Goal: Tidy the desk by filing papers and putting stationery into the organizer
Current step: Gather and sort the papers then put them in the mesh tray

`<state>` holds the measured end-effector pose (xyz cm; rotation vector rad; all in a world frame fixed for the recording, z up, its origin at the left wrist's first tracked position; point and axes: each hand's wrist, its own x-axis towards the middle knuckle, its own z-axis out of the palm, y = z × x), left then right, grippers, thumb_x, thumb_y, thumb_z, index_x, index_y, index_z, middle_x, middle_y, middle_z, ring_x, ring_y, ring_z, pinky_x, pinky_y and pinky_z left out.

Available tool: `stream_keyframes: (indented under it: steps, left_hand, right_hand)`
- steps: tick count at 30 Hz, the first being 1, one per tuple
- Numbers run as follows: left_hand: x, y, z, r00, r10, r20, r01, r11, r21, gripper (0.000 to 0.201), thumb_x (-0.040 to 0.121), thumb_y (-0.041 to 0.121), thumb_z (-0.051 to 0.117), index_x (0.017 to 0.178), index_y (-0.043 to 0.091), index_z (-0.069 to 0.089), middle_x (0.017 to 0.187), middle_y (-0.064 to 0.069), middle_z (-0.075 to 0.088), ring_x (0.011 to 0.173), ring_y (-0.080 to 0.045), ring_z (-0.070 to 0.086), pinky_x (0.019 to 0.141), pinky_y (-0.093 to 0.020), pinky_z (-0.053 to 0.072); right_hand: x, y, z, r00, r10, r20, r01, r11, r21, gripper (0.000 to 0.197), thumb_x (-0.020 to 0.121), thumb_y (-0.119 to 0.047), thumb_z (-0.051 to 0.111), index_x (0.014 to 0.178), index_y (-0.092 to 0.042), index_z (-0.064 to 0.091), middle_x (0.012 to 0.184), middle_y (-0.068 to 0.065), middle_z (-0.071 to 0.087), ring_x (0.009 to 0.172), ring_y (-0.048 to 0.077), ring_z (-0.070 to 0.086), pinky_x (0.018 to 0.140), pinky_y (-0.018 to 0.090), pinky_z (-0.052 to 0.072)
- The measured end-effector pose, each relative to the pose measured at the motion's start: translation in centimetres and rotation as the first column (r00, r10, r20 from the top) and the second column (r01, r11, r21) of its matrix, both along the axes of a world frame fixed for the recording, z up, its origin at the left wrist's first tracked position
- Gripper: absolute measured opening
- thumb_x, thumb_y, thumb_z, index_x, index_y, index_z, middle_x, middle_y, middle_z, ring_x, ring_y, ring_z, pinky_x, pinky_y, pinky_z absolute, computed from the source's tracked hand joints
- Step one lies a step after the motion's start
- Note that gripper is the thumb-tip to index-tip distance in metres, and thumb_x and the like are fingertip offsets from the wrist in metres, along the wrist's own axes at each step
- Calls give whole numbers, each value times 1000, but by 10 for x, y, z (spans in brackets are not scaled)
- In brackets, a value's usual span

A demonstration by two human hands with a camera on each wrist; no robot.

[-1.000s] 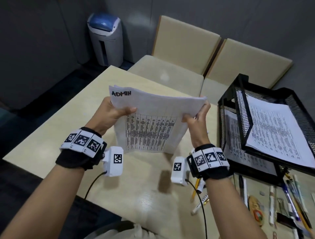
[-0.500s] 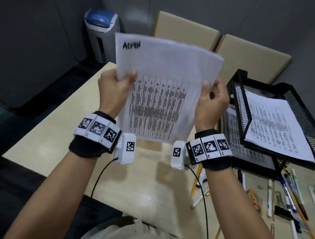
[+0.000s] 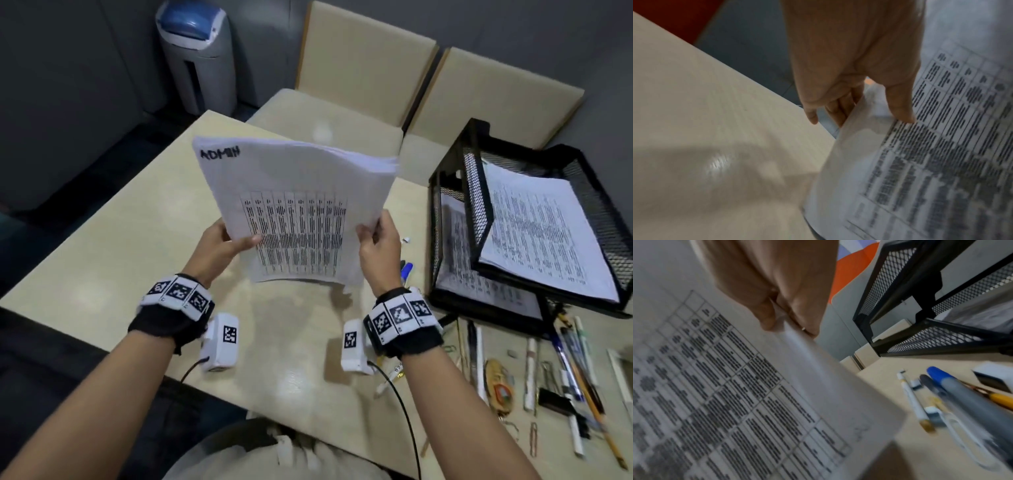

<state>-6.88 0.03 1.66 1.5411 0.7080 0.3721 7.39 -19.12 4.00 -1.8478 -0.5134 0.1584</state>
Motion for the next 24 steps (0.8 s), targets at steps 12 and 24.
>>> stream_keyframes:
  steps: [12,24]
  left_hand:
    - [66,-104,-1,997,-42,-67,36,996,-85,24,94,19,52,114,7,56,70,1,49,60,-14,45,56,-25,39]
    - [148,-255,-7,836,-510,-204,418,832,-366,26,88,6,55,110,20,54,112,-9,63,104,-28,61,88,-43,52]
  right_hand:
    - [34,-114,-14,890,-153,-429,120,987,-104,34,94,-5,48,128,-4,45,120,4,56,109,19,56,94,30,44]
    - [83,-290,-29,776,-371,-510,308,929,-207,32,94,-6,49,126,-7,50,121,9,61,105,23,59,92,36,48]
